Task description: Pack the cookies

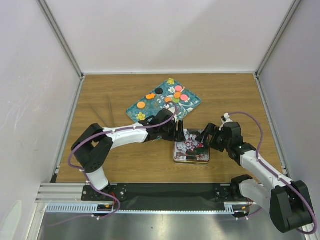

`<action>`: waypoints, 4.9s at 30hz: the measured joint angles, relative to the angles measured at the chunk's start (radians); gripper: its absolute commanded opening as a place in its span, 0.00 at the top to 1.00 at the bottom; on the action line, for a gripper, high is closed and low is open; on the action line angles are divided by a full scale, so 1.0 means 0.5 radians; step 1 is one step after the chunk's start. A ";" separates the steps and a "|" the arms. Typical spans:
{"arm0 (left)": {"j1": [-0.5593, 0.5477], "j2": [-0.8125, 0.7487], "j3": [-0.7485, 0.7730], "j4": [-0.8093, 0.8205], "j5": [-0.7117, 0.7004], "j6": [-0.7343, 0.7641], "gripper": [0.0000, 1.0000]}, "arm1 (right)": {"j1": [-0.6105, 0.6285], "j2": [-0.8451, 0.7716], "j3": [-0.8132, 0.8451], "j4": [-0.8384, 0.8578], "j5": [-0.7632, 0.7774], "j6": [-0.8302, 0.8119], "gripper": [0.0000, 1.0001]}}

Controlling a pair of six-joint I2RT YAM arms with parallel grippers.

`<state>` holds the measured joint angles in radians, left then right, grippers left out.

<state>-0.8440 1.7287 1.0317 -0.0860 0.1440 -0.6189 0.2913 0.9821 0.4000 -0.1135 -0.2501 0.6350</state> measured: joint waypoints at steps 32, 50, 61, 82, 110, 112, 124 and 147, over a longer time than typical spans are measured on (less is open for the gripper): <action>0.014 0.102 0.153 -0.092 0.021 0.037 0.30 | -0.320 0.417 0.172 0.244 -0.026 0.071 0.53; 0.024 0.116 0.214 -0.224 0.018 0.090 0.30 | 0.084 -0.327 -0.195 0.078 0.433 0.311 0.52; 0.020 0.116 0.214 -0.198 0.018 0.089 0.29 | -0.178 -0.380 -0.107 -0.246 0.255 0.217 0.37; 0.019 0.116 0.215 -0.198 0.020 0.090 0.29 | -0.294 0.122 0.241 0.410 -0.468 0.510 1.00; 0.018 0.115 0.250 -0.224 0.015 0.104 0.27 | -0.499 0.919 -0.205 1.723 -0.690 0.776 1.00; 0.018 0.115 0.259 -0.227 0.011 0.105 0.26 | -0.502 0.797 -0.129 1.525 -0.666 0.711 1.00; 0.126 -0.033 0.287 -0.257 -0.005 0.105 0.27 | -0.372 -0.207 -0.211 0.830 -0.654 0.574 1.00; 0.327 -0.369 0.285 -0.270 0.036 0.105 0.27 | 0.680 -0.651 -0.713 0.762 -0.113 0.742 1.00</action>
<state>-0.6804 1.5444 1.1740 -0.2211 0.1619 -0.5667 0.6312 0.6567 0.0433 0.2676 -0.3065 1.0061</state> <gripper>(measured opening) 0.729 0.007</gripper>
